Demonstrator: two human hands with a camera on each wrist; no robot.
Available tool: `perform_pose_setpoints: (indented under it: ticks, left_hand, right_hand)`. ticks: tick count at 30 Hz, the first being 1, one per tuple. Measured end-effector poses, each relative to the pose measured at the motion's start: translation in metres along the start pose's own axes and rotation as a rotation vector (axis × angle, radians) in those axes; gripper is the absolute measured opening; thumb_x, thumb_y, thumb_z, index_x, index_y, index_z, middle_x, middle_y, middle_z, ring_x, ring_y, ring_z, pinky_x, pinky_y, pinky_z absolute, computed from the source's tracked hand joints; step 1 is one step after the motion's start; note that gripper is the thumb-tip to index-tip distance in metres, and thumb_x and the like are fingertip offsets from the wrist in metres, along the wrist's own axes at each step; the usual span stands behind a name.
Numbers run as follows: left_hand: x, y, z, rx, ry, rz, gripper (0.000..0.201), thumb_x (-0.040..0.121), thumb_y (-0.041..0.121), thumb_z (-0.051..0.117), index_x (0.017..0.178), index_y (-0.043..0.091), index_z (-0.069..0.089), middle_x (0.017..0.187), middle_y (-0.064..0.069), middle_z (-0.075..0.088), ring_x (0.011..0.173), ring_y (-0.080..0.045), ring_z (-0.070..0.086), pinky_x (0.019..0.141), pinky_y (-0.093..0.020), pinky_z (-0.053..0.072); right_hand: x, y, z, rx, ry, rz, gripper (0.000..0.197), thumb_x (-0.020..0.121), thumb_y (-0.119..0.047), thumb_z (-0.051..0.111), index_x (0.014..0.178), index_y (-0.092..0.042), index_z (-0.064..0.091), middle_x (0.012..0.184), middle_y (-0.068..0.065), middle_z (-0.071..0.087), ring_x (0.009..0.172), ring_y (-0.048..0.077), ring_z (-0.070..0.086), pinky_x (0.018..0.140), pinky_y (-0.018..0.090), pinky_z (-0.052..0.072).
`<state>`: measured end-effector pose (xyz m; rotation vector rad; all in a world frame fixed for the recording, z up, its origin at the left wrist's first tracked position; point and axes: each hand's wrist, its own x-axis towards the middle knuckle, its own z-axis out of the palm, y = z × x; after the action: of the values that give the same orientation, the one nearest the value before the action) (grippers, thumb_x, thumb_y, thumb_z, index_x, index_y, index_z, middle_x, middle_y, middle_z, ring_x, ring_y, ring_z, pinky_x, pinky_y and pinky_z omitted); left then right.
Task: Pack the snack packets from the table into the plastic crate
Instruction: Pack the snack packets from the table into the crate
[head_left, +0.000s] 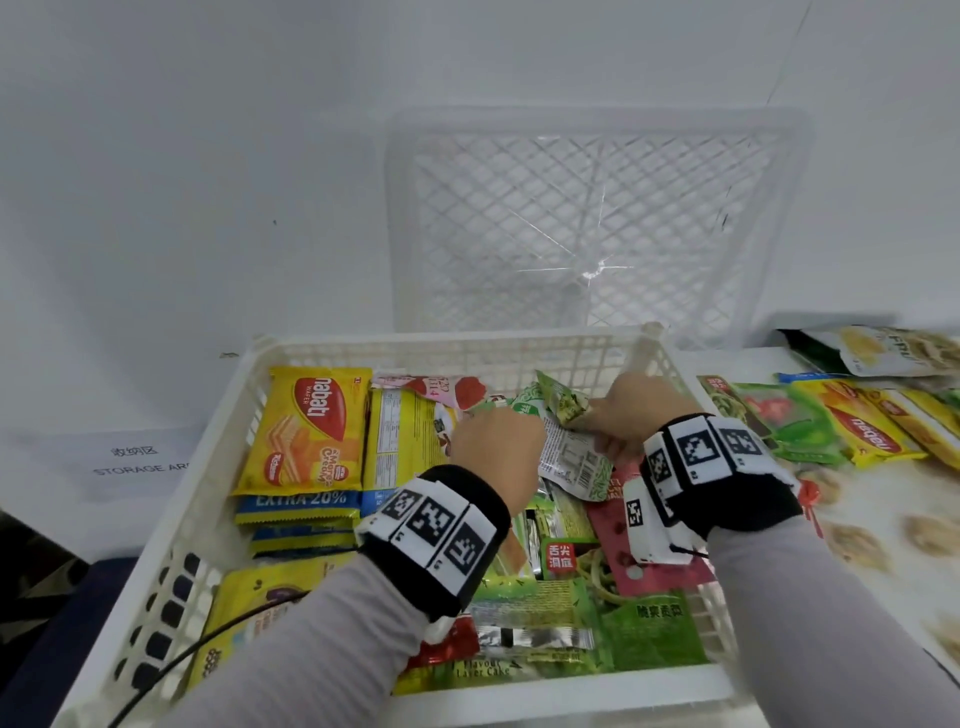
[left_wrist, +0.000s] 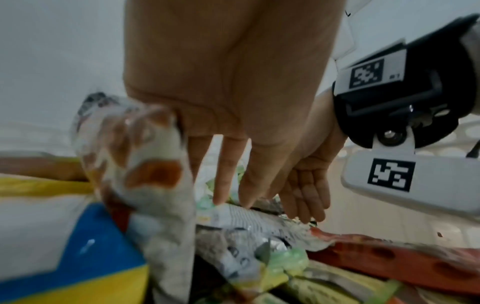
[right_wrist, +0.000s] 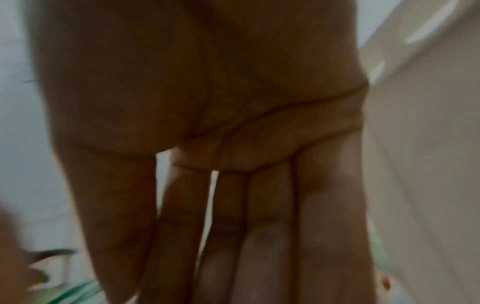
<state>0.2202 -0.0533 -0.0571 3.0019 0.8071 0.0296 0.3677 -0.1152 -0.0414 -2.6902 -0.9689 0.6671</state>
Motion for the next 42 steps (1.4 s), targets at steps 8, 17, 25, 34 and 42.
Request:
perform_pose_setpoints:
  ticks: [8,17,25,34,42]
  left_hand:
    - [0.006,-0.009,0.006,-0.229,0.079,-0.096,0.02,0.087,0.006,0.051,0.104,0.016,0.056,0.097,-0.003,0.064,0.088,-0.023,0.06,0.065,-0.033,0.047]
    - [0.009,-0.001,0.018,-0.148,-0.105,0.054,0.053,0.079,0.03,0.069,0.122,0.016,0.042,0.113,-0.011,0.05,0.095,-0.03,0.056,0.07,-0.037,0.046]
    - [0.006,0.007,0.019,-0.226,-0.079,0.064,0.06,0.077,0.003,0.065,0.128,0.008,0.033,0.073,-0.003,0.046,0.071,-0.026,0.052,0.052,-0.033,0.036]
    - [0.008,-0.011,-0.015,-0.707,0.028,-0.106,0.031,0.085,-0.002,0.049,0.113,0.009,0.056,0.096,-0.008,0.062,0.089,-0.025,0.058,0.072,-0.035,0.048]
    - [-0.01,-0.039,-0.041,-0.801,-0.192,0.062,0.041,0.089,-0.005,0.047,0.085,0.032,0.065,0.099,0.011,0.066,0.088,0.005,0.06,0.071,-0.015,0.051]
  right_hand:
    - [0.005,-0.005,0.01,-0.14,0.095,-0.113,0.027,0.09,-0.014,0.052,0.114,-0.008,0.064,0.109,0.012,0.065,0.097,0.027,0.062,0.084,0.031,0.052]
    - [0.012,-0.006,0.027,-0.078,0.072,-0.25,0.037,0.087,-0.013,0.059,0.124,-0.014,0.06,0.121,0.007,0.061,0.111,0.023,0.056,0.09,0.027,0.044]
    - [0.012,-0.008,0.017,0.143,0.031,-0.222,0.013,0.08,-0.003,0.063,0.09,-0.009,0.066,0.081,0.001,0.056,0.082,0.017,0.053,0.067,0.022,0.04]
    - [0.003,-0.01,-0.006,0.409,0.138,-0.189,0.014,0.082,-0.008,0.067,0.095,-0.008,0.062,0.093,0.01,0.064,0.076,0.018,0.059,0.059,0.02,0.046]
    - [-0.023,-0.025,-0.041,0.307,0.106,-0.367,0.018,0.08,-0.004,0.065,0.092,-0.016,0.063,0.094,0.008,0.067,0.09,0.023,0.064,0.085,0.037,0.054]
